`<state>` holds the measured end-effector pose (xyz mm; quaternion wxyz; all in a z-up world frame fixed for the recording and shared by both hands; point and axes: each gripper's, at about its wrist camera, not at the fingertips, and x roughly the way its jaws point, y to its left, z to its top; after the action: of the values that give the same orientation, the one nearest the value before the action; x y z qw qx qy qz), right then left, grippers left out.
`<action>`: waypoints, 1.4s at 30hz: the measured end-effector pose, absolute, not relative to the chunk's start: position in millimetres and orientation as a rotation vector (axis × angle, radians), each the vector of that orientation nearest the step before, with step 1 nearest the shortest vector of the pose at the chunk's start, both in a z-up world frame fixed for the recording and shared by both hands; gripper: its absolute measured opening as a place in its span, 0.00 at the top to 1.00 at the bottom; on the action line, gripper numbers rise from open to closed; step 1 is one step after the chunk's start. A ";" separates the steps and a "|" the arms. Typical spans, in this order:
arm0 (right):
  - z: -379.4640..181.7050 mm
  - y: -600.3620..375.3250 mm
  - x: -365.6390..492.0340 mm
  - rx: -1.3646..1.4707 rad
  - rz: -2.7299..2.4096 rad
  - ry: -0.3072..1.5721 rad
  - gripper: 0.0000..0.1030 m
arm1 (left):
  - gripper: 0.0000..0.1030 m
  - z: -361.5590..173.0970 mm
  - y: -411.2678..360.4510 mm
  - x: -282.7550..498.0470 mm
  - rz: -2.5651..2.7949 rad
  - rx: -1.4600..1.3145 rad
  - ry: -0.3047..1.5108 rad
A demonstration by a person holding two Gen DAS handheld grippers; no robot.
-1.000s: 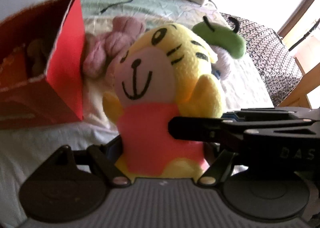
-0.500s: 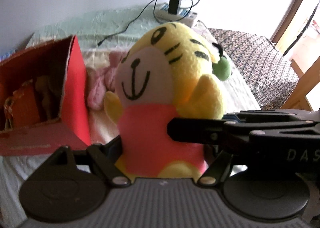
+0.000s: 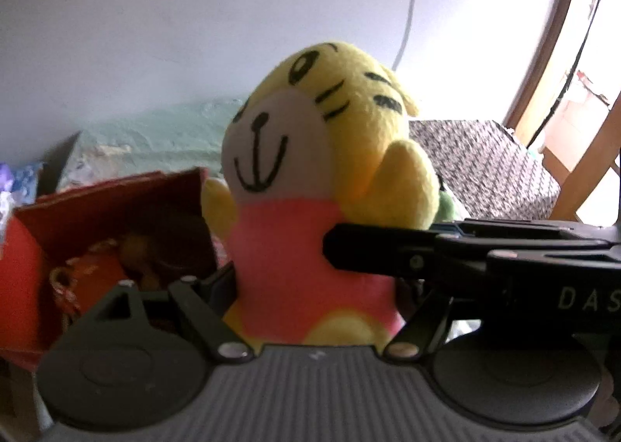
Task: Organize objects
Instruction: 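Carry the tiger plush with the right gripper over the red box, then lower the tiger plush into the red box with the right gripper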
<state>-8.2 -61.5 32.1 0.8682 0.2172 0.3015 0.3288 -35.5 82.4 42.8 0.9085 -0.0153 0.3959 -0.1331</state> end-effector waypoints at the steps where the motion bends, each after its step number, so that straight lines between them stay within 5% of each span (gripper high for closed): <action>1: 33.0 -54.0 -6.6 0.451 0.692 0.628 0.77 | 0.27 43.4 91.9 -35.9 -0.269 -0.038 0.810; 16: 14.6 43.9 18.6 0.361 0.628 0.689 0.77 | 0.26 11.3 190.5 -14.1 -0.253 -0.104 0.845; 42: -10.9 92.2 57.5 0.147 0.471 0.801 0.77 | 0.26 -47.6 201.5 28.9 -0.356 -0.252 1.013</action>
<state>57.5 92.2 -10.9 0.8914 0.0708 0.3861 0.2267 28.9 201.5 -47.6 0.8517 -0.1196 0.4813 -0.1693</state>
